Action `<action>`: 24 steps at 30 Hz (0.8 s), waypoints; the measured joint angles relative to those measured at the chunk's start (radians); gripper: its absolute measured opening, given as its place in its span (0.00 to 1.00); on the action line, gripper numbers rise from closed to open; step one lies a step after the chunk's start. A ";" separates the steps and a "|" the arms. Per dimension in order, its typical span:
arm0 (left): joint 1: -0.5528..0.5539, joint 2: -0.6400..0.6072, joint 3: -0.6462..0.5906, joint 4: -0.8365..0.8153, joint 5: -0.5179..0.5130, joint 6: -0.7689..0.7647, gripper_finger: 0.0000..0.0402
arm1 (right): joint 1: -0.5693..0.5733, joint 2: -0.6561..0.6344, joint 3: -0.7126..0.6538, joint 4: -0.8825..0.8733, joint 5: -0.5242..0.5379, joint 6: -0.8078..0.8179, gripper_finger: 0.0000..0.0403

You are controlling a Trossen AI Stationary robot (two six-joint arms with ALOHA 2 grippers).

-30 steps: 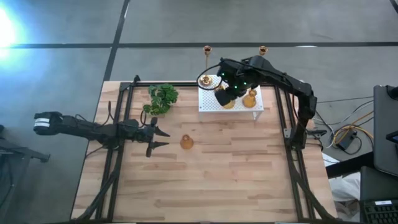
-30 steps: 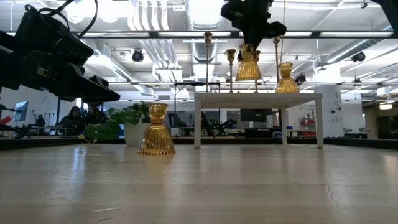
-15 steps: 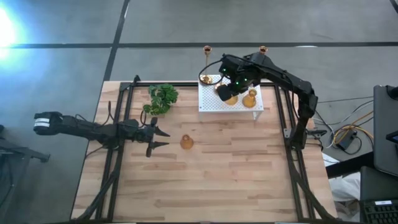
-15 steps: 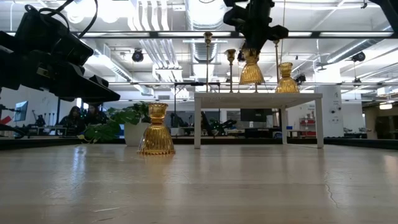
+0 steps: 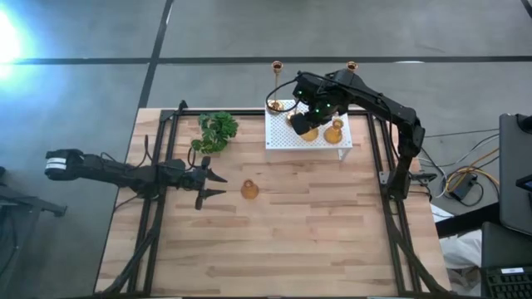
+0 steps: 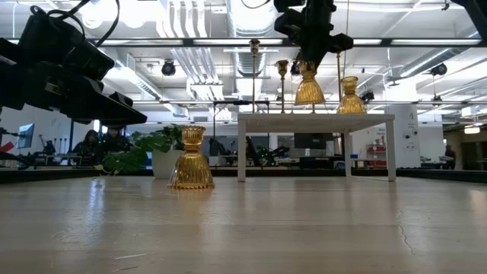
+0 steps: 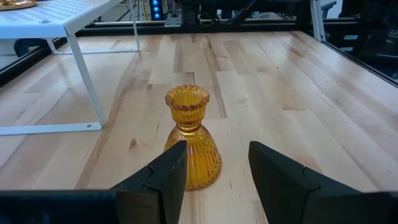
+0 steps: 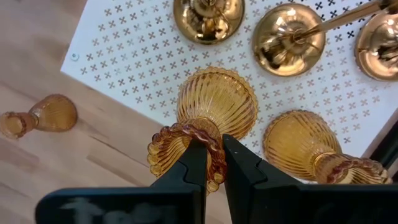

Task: Pick & Place candle stick holders
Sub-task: Put the bottom orange glass candle holder on the shelf

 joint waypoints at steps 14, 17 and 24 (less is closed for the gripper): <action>0.000 0.000 0.000 0.000 0.000 0.000 0.44 | -0.052 0.000 -0.003 0.000 -0.094 -0.054 0.05; 0.000 0.000 0.000 0.000 0.000 0.000 0.44 | -0.053 0.000 -0.004 0.000 -0.101 -0.070 0.05; 0.000 0.000 0.000 0.000 0.000 0.000 0.44 | -0.063 0.000 -0.018 0.001 -0.120 -0.086 0.05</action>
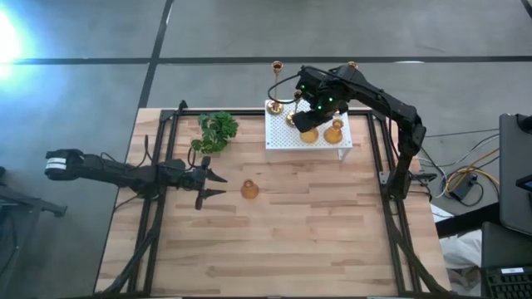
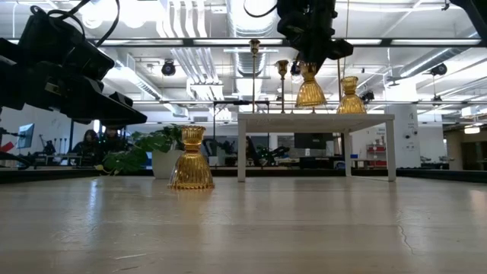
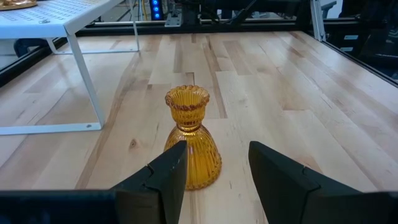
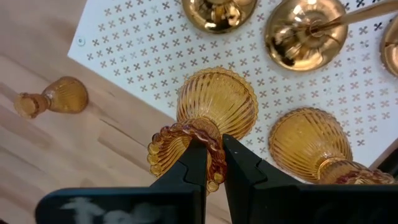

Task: Pick & Place candle stick holders
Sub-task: Put the bottom orange glass candle holder on the shelf

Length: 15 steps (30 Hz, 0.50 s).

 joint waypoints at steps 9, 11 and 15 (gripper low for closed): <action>0.000 0.000 0.000 0.000 0.000 0.000 0.44 | -0.002 0.000 -0.023 -0.001 0.022 0.001 0.05; 0.000 0.000 0.000 0.000 0.000 0.000 0.44 | -0.002 0.000 -0.033 0.000 0.020 0.000 0.05; 0.000 0.000 0.000 0.000 0.000 0.000 0.44 | -0.002 0.000 -0.055 -0.001 0.019 -0.012 0.05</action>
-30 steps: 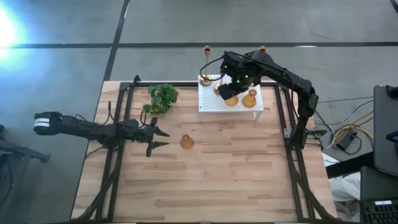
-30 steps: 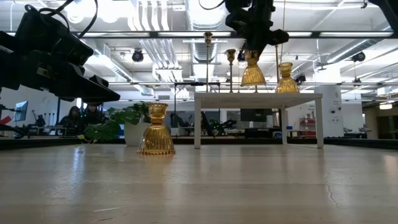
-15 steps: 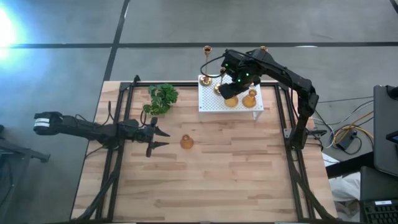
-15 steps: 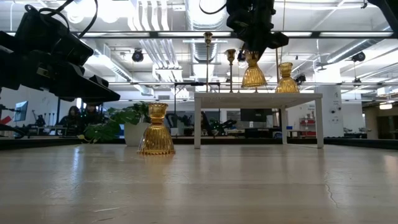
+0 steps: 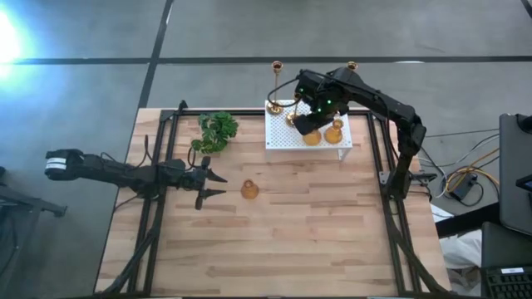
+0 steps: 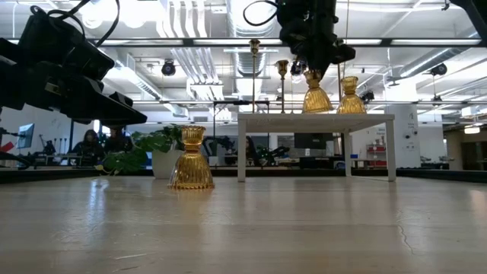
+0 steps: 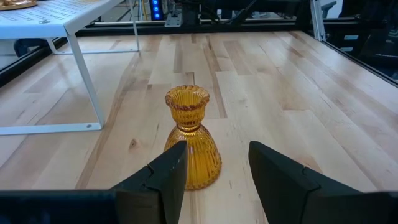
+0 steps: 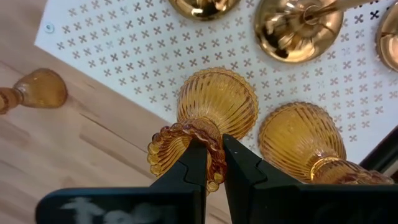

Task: Pick & Place candle stick holders
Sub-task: Put the bottom orange glass candle holder on the shelf

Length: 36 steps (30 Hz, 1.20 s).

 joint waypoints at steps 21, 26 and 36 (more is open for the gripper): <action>0.000 0.000 0.000 0.000 0.000 0.000 0.44 | -0.010 -0.003 -0.038 0.048 -0.027 -0.056 0.05; 0.000 0.000 0.000 0.000 0.000 0.000 0.44 | -0.011 -0.008 -0.063 0.071 -0.045 -0.061 0.05; 0.000 0.000 0.000 0.000 0.000 0.000 0.44 | -0.016 -0.012 -0.064 0.102 -0.027 -0.063 0.05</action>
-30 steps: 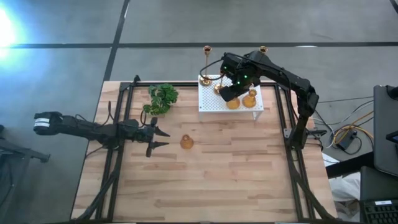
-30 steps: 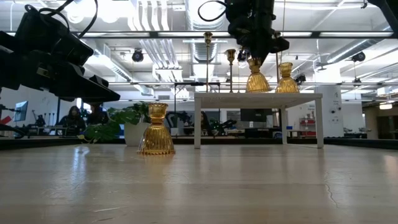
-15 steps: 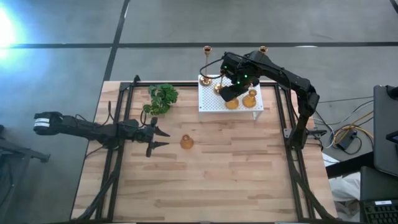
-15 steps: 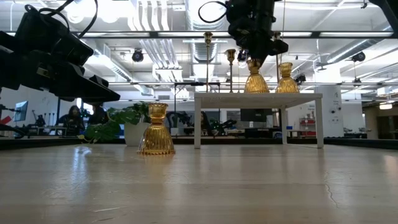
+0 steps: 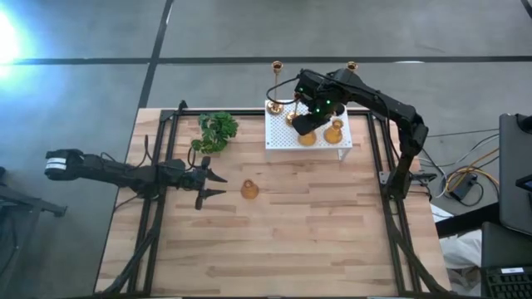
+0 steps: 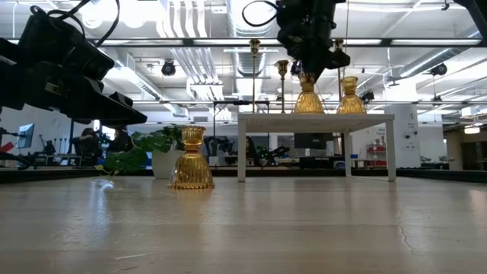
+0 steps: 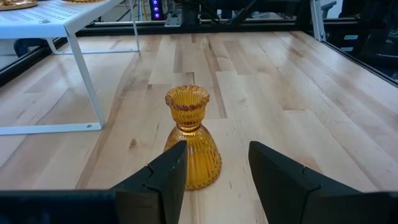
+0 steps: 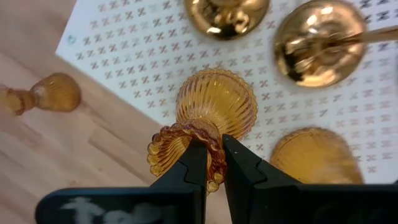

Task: Pick & Place candle stick holders
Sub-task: Put the bottom orange glass candle holder on the shelf

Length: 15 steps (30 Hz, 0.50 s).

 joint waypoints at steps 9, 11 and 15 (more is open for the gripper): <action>0.000 0.000 0.000 0.000 0.000 0.000 0.44 | -0.005 -0.002 -0.002 0.001 0.033 0.005 0.05; 0.000 0.000 0.000 0.000 0.000 0.000 0.44 | -0.006 -0.002 -0.002 0.001 0.027 0.005 0.05; 0.000 0.000 0.000 0.000 0.000 0.000 0.44 | -0.006 -0.002 -0.004 0.001 0.012 0.009 0.05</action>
